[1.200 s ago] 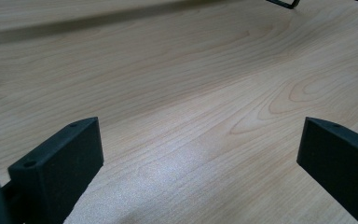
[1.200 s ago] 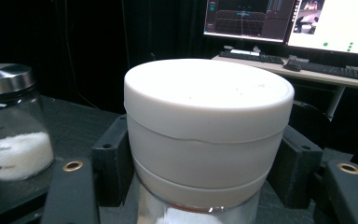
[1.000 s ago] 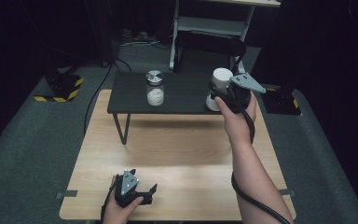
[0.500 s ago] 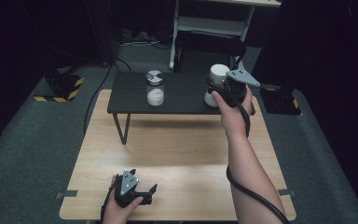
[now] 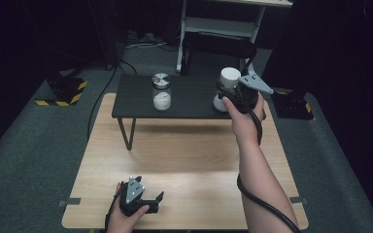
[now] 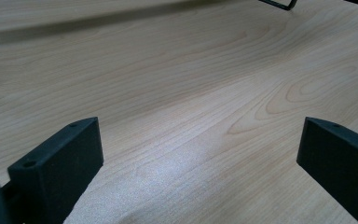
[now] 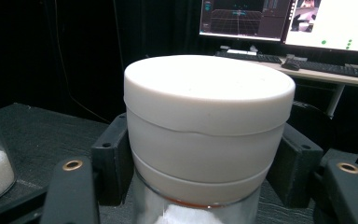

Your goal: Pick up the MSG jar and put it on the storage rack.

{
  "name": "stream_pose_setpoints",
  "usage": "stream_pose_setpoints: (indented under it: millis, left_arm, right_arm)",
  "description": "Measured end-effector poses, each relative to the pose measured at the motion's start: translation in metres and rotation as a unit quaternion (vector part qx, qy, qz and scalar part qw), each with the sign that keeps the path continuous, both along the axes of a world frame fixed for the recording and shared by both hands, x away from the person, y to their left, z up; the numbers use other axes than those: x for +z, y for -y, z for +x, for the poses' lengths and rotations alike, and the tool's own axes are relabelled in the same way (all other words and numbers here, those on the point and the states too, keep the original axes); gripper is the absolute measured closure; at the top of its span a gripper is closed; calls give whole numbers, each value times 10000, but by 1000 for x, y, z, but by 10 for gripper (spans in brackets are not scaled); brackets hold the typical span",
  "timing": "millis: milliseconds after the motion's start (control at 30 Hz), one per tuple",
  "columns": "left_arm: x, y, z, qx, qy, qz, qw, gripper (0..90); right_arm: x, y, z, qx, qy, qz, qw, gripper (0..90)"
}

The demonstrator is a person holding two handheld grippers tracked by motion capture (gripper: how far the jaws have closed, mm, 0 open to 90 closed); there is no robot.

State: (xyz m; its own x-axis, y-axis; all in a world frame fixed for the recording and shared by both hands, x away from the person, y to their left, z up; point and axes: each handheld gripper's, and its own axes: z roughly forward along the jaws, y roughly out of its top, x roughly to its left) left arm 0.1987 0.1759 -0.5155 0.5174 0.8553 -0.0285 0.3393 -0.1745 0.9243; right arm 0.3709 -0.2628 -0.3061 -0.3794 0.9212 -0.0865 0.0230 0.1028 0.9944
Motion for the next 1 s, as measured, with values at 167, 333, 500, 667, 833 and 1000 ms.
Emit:
stream_pose_setpoints:
  millis: [167,333,500,667,833,1000]
  left_arm:
    - [0,0,0,-4,-3,7,10000,7]
    - [0,-1,0,4,-16,-24,10000,7]
    - [0,-1,0,-7,-14,-17,10000,7]
    - [0,-1,0,-20,4,-1,10000,7]
    - [0,-1,0,-27,13,7,10000,7]
    - [0,-1,0,-46,18,16,10000,7]
  right_arm:
    - [4,0,1,18,-90,-1,10000,317]
    - [4,1,3,49,-174,107,9998,197]
    - [1,-1,1,-12,-145,181,9997,50]
    - [-3,3,-4,25,-42,242,9997,0]
    - [-7,8,-9,93,1,283,9996,0]
    - [-9,11,-15,170,27,253,9995,0]
